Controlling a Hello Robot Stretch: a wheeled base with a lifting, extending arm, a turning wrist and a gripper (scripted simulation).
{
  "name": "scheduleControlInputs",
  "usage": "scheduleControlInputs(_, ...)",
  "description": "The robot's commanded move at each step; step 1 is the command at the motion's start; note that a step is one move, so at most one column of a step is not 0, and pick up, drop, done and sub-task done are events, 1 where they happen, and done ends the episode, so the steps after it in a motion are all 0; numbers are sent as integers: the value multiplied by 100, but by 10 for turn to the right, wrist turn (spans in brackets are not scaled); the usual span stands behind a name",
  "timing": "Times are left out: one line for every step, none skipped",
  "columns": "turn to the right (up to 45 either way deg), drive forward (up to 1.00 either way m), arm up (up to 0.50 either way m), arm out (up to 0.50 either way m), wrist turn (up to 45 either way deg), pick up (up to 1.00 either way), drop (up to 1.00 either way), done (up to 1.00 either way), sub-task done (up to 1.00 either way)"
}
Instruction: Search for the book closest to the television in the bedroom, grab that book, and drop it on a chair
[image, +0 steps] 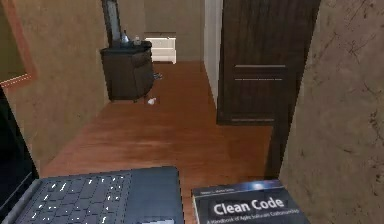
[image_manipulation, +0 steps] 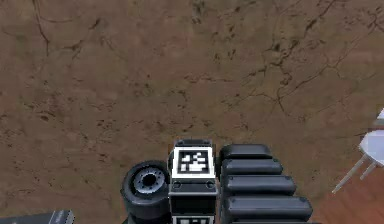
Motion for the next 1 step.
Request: scheduleControlInputs(0,100,0,0,0,0,0,0,0)
